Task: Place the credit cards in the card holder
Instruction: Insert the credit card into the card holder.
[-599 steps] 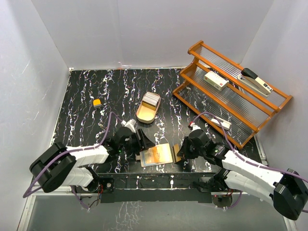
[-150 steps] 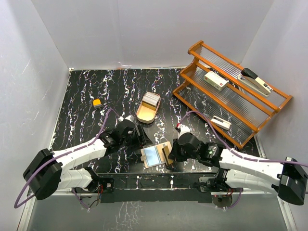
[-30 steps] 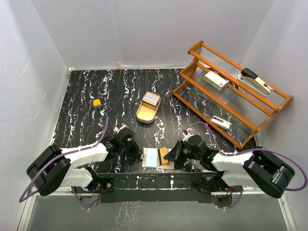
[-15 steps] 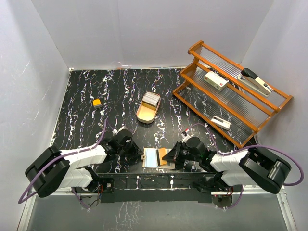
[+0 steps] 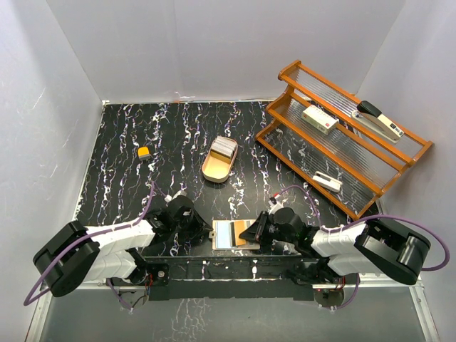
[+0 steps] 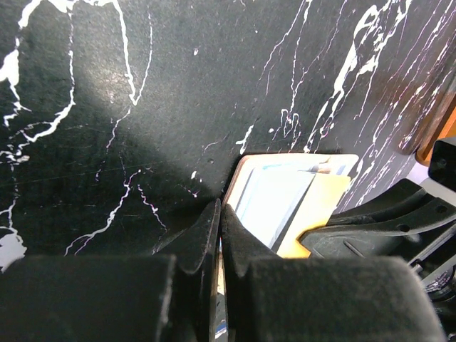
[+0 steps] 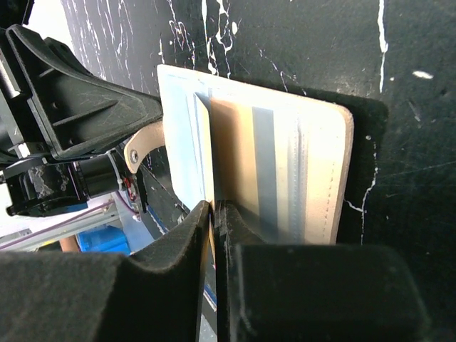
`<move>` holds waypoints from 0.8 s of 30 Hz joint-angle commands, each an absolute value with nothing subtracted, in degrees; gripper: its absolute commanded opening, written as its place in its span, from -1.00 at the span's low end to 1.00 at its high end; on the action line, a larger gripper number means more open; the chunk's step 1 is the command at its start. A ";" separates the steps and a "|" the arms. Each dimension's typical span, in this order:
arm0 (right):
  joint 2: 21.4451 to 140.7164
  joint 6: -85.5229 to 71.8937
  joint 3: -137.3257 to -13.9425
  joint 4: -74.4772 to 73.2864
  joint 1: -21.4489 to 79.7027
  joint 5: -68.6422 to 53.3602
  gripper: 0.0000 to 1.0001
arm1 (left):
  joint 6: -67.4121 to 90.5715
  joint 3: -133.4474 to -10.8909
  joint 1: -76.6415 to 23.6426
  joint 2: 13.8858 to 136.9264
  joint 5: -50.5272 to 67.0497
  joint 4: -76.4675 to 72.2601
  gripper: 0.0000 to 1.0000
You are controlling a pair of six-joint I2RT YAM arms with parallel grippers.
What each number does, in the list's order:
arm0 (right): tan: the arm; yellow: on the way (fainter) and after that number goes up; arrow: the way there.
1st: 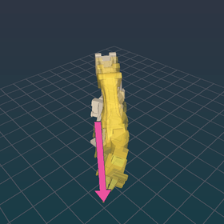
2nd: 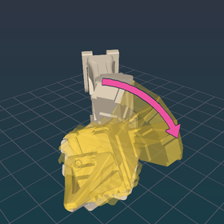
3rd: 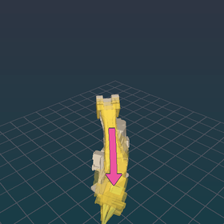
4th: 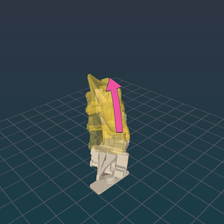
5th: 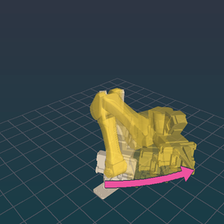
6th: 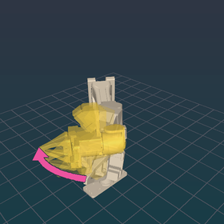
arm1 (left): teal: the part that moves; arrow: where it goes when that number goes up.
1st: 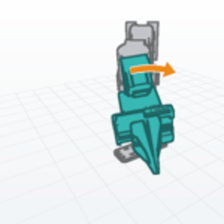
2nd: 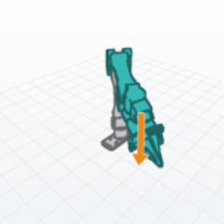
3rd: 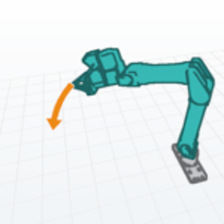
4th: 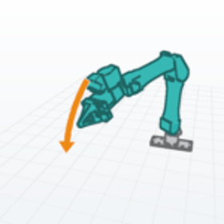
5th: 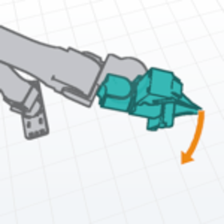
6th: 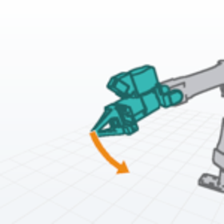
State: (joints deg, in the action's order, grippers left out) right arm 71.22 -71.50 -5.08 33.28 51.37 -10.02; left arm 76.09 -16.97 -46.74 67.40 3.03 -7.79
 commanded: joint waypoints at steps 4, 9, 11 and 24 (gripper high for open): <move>71.54 -71.98 -6.83 33.42 54.25 -5.15 -0.86 | 75.82 -15.49 -47.88 67.12 3.17 -1.82 -1.00; 71.98 -71.16 -8.84 31.42 55.02 -3.93 -0.83 | 76.07 -15.16 -47.86 66.57 2.97 -1.81 -1.00; 72.09 -69.95 -10.07 28.86 55.02 -4.39 -0.73 | 76.25 -14.95 -47.98 66.45 2.99 -2.12 -1.00; 62.53 -61.21 -18.41 3.43 55.09 1.88 -0.17 | 75.86 -14.61 -48.15 66.32 2.98 -3.23 -1.00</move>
